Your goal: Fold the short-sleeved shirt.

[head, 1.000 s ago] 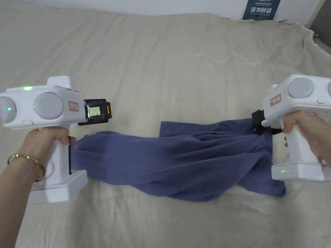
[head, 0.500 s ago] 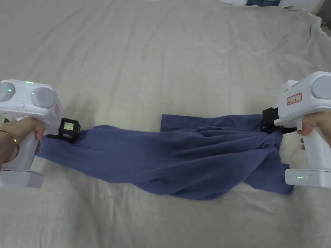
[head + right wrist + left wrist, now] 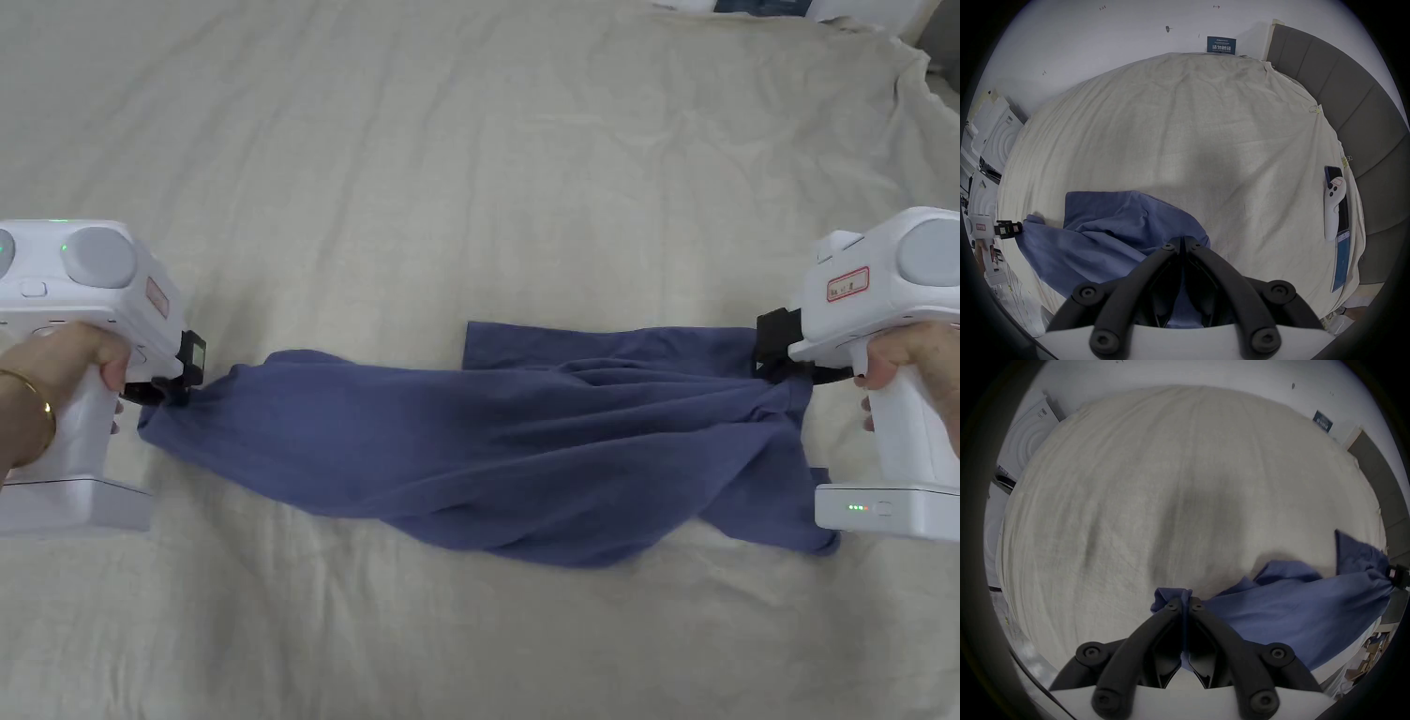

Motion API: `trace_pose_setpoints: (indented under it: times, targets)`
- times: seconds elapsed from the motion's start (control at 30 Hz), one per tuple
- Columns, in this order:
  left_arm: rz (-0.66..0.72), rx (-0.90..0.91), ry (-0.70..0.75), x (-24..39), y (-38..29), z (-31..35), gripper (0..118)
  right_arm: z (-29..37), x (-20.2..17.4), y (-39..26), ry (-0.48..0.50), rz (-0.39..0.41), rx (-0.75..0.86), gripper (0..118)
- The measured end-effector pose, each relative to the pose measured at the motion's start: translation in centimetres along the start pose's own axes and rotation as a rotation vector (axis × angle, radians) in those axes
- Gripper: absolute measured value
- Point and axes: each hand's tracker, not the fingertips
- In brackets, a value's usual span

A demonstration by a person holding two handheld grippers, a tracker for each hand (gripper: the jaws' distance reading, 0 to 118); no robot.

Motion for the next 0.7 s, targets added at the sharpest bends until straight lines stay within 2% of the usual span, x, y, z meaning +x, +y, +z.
trace_pose_setpoints:
  times: [0.07, 0.23, 0.47, 0.57, 0.7]
  targets:
    - [0.038, 0.110, -0.013, 0.7, -1.4, 4.0, 0, 1.2, 0.2, 0.0, 0.013, -0.010, 0.032, 1]
    - [0.136, 0.325, -0.161, -0.1, -1.9, 12.6, 0, 6.3, 1.3, 0.3, 0.067, -0.053, 0.147, 1]
    - [0.228, 0.587, -0.236, -2.8, -0.6, 22.8, 0, 17.0, 4.5, 0.6, 0.119, -0.146, 0.357, 1]
    - [0.238, 0.703, -0.270, -3.0, -1.1, 27.4, 0, 21.8, 5.7, 0.4, 0.177, -0.193, 0.456, 1]
    - [0.219, 0.848, -0.275, -2.6, -1.8, 33.4, 0, 28.0, 6.0, -0.1, 0.176, -0.169, 0.573, 1]
